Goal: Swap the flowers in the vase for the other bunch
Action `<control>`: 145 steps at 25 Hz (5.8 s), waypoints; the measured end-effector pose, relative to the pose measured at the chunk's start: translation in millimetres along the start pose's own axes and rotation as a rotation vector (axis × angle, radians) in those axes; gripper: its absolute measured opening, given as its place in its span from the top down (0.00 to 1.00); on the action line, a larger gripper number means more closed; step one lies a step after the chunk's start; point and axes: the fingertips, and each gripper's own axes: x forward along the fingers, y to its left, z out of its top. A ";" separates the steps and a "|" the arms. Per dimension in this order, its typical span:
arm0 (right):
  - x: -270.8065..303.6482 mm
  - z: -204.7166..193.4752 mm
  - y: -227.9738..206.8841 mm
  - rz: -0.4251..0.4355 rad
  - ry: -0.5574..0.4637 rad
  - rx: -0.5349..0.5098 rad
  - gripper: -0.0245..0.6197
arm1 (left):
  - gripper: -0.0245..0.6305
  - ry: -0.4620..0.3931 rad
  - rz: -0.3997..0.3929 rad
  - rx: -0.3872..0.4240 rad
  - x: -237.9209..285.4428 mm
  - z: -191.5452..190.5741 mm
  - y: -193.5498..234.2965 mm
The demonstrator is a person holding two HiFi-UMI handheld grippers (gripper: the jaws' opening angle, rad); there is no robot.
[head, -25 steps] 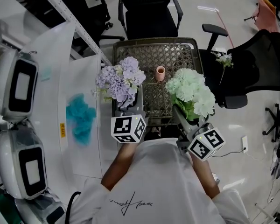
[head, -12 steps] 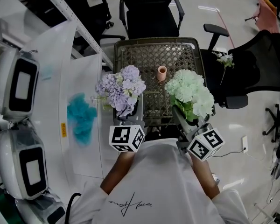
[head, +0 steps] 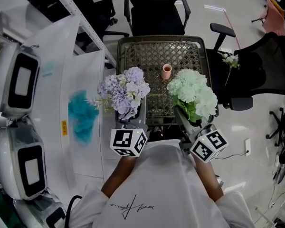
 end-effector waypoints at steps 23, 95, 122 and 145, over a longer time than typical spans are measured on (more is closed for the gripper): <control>-8.4 11.0 -12.5 -0.030 -0.022 -0.013 0.84 | 0.89 0.008 -0.063 0.011 9.0 -1.5 -16.2; 86.7 86.1 -67.2 0.045 -0.053 -0.188 0.84 | 0.90 0.031 0.030 0.012 28.9 -8.9 2.7; 139.8 82.9 -116.6 0.048 -0.059 -0.187 0.85 | 0.90 0.060 0.093 -0.008 46.5 -17.6 12.3; 172.6 74.3 -158.3 0.012 -0.083 -0.183 0.85 | 0.90 0.109 0.141 -0.027 53.3 -30.1 20.6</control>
